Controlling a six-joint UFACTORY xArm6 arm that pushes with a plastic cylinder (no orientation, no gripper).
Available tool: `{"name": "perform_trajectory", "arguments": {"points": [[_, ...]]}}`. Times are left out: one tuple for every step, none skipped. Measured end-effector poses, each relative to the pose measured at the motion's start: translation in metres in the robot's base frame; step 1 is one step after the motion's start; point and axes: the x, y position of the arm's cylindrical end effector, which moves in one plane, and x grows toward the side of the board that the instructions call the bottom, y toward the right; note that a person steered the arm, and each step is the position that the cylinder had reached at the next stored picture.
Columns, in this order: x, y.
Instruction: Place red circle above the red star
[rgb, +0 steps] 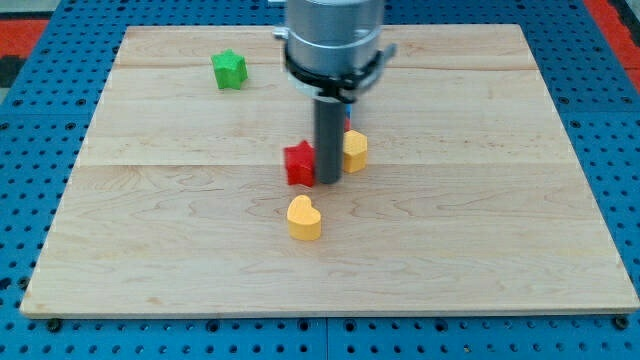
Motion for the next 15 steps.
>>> {"name": "perform_trajectory", "arguments": {"points": [[-0.031,-0.012],[-0.057,-0.008],[-0.033,-0.056],[-0.016,-0.046],[0.0,-0.106],[0.016,-0.143],[0.012,-0.052],[0.008,0.049],[-0.002,0.108],[-0.044,0.109],[-0.064,0.066],[-0.058,0.01],[-0.062,-0.022],[-0.039,-0.091],[-0.033,-0.095]]}}
